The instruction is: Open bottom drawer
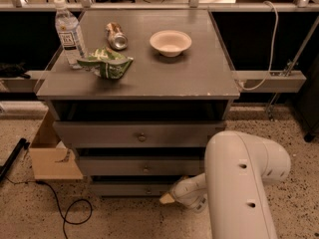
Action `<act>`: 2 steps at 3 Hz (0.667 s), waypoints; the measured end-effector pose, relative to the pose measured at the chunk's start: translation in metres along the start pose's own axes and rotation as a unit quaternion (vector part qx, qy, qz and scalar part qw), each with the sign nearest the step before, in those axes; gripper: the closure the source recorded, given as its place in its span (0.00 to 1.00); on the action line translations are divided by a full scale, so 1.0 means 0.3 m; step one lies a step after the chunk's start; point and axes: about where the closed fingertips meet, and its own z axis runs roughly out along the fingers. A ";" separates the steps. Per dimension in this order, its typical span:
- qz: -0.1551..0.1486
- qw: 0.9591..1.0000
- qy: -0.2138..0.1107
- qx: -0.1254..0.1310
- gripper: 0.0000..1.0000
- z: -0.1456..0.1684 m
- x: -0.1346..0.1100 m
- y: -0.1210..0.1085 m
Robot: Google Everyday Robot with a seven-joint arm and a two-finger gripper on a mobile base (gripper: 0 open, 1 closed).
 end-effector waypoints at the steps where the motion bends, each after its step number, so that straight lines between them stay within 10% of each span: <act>1: -0.002 1.000 0.000 0.002 0.00 0.001 -0.003 -0.001; 2: -0.002 1.000 0.000 0.002 0.00 -0.003 0.002 0.004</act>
Offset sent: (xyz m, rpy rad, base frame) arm -0.0080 -0.0060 -0.0034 0.1297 0.0631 0.0029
